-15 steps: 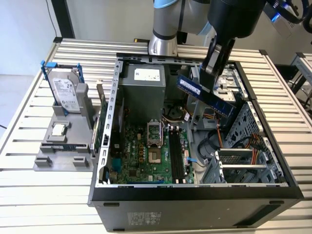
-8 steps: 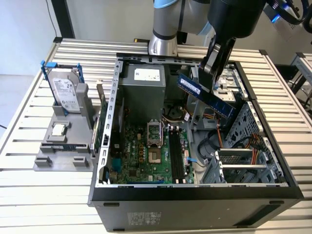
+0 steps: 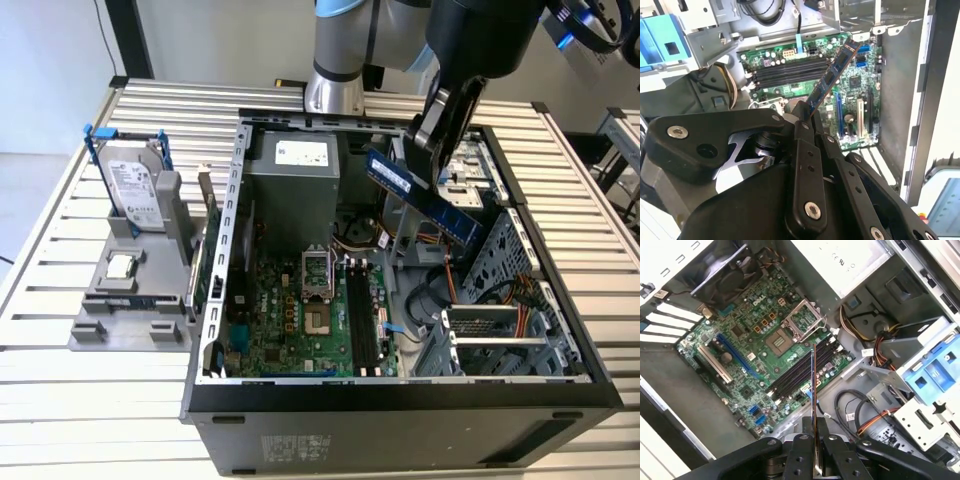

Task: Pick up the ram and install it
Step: 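Insert the ram into the slot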

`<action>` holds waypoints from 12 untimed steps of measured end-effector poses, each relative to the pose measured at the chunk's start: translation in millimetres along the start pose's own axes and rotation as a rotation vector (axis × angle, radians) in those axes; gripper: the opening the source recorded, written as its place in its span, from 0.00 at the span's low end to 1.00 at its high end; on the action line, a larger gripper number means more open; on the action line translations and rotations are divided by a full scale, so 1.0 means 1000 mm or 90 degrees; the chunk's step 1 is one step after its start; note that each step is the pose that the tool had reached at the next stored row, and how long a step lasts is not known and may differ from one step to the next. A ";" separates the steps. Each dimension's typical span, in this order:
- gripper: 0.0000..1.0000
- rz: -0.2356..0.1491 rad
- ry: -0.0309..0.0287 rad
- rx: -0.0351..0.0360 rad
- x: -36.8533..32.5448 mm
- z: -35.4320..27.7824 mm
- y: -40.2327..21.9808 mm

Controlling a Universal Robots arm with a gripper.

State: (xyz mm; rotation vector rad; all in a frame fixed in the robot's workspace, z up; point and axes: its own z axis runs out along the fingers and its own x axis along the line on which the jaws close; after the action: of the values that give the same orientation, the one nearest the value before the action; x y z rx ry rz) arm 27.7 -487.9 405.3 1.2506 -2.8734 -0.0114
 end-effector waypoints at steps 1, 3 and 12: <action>0.00 0.005 0.0000 0.0000 0.0000 0.0000 0.0000; 0.00 0.014 -0.0001 0.0000 0.0000 0.0000 0.0000; 0.00 0.056 -0.0005 -0.0002 0.0000 0.0000 0.0000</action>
State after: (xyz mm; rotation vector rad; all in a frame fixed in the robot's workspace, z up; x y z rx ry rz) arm 27.7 -487.9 405.4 1.1229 -2.9260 -0.0118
